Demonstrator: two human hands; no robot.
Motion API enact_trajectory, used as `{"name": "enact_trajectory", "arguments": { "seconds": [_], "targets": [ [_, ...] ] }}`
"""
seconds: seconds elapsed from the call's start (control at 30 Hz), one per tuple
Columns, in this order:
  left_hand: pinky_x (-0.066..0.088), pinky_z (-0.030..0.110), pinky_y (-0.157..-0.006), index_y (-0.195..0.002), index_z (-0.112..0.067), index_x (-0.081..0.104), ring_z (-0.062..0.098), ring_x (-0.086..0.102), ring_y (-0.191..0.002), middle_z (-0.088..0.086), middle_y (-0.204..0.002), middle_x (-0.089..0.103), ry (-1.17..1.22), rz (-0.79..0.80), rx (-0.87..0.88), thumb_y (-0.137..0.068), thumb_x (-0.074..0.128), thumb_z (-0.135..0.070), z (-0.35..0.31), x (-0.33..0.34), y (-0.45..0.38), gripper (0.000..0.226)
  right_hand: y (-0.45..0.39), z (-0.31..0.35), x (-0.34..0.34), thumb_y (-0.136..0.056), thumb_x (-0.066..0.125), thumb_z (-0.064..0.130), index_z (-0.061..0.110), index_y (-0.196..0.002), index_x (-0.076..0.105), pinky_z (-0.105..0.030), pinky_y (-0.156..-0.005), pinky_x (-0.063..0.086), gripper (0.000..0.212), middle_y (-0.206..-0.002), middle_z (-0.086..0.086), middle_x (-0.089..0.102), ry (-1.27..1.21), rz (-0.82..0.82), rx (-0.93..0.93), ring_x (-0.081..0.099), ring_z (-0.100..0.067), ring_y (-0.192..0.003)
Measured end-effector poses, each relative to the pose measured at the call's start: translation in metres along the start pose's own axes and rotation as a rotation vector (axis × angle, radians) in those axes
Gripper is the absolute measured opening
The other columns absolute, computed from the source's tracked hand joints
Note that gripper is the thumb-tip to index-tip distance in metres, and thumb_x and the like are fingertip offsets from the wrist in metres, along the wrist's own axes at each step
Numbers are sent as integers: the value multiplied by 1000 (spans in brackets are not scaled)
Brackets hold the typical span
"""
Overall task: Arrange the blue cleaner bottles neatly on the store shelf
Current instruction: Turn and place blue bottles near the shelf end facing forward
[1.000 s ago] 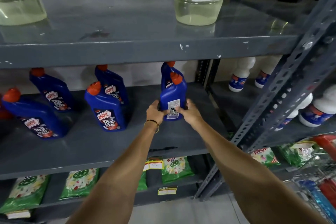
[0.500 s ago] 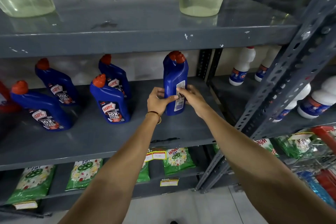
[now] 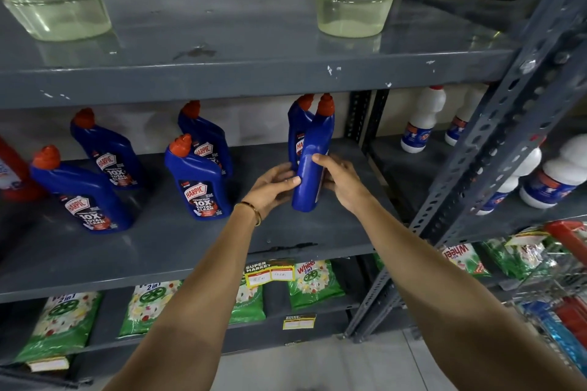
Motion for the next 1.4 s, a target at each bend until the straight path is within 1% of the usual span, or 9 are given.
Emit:
{"name": "enact_trajectory", "arguments": {
  "seconds": [0.1, 0.23, 0.33, 0.47, 0.57, 0.7, 0.9, 1.27, 1.4],
  "targets": [
    [48, 46, -96, -123, -12, 49, 26, 59, -109, 9, -116, 62, 72, 128, -168, -82, 60, -30, 22, 14, 3, 47, 1, -1, 5, -75, 68, 34, 14, -104, 65, -29, -76, 55, 36, -95, -3, 72, -52, 52, 6, 68, -20, -90],
    [56, 39, -84, -120, -8, 49, 24, 62, -100, 10, -109, 63, 112, 181, -157, -72, 66, -28, 17, 37, 2, 55, -1, -6, 6, -70, 67, 37, 17, -94, 68, -31, -75, 55, 31, -88, -3, 73, -116, 32, 71, 68, -18, -83],
    [56, 40, -80, -119, -10, 51, 24, 63, -100, 7, -107, 65, 67, 103, -158, -75, 70, -18, 18, 43, -4, 48, -3, -6, -1, -70, 65, 37, 17, -93, 69, -32, -72, 55, 31, -85, -3, 76, -115, 7, 97, 68, -21, -85],
    [55, 44, -84, -108, -16, 50, 26, 63, -102, 6, -107, 66, -16, -139, -92, -62, 82, -14, 18, 33, -12, 55, -2, -2, -6, -68, 73, 39, 24, -103, 67, -37, -84, 56, 39, -104, -5, 73, 39, 62, 51, 68, -22, -98],
    [56, 36, -71, -106, -14, 46, 25, 63, -96, 7, -105, 63, -70, -255, -14, -57, 84, -11, 13, 26, -16, 62, -4, 1, -16, -71, 75, 34, 33, -103, 63, -39, -90, 54, 34, -111, -1, 69, 114, 57, 3, 66, -20, -104],
    [52, 35, -78, -98, -11, 45, 21, 59, -90, 6, -101, 60, -235, -390, 46, -57, 84, -12, 13, 10, -19, 57, -9, -1, -26, -79, 70, 21, 35, -105, 57, -35, -92, 52, 32, -115, -1, 65, 160, 65, -19, 61, -18, -110],
    [50, 36, -76, -88, -9, 42, 26, 59, -89, 18, -104, 63, -447, -452, 70, -64, 80, -11, 24, 4, -26, 46, -19, -11, -30, -84, 62, 6, 19, -132, 46, -27, -87, 53, 52, -123, -4, 61, 148, 164, 0, 60, -14, -112],
    [48, 29, -78, -105, -2, 48, 21, 57, -91, 15, -109, 63, -513, -421, 88, -67, 78, -19, 32, 4, -29, 51, -19, -34, -43, -82, 66, 17, 19, -129, 49, -27, -91, 50, 50, -124, 0, 62, 127, 114, 80, 58, -12, -116],
    [52, 39, -85, -106, 1, 54, 31, 62, -97, 20, -108, 66, -481, -424, 105, -68, 77, -13, 36, 4, -25, 46, -11, -51, -49, -83, 64, 10, 14, -124, 52, -18, -81, 52, 43, -124, -4, 60, 179, 104, 103, 59, -5, -105]
  ]
}}
Point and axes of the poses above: each hand's wrist, its own y-axis away from the middle knuckle, its own x-axis out of the palm, z = x × y, the point moved 8 cm from there along -y, towards the middle knuckle
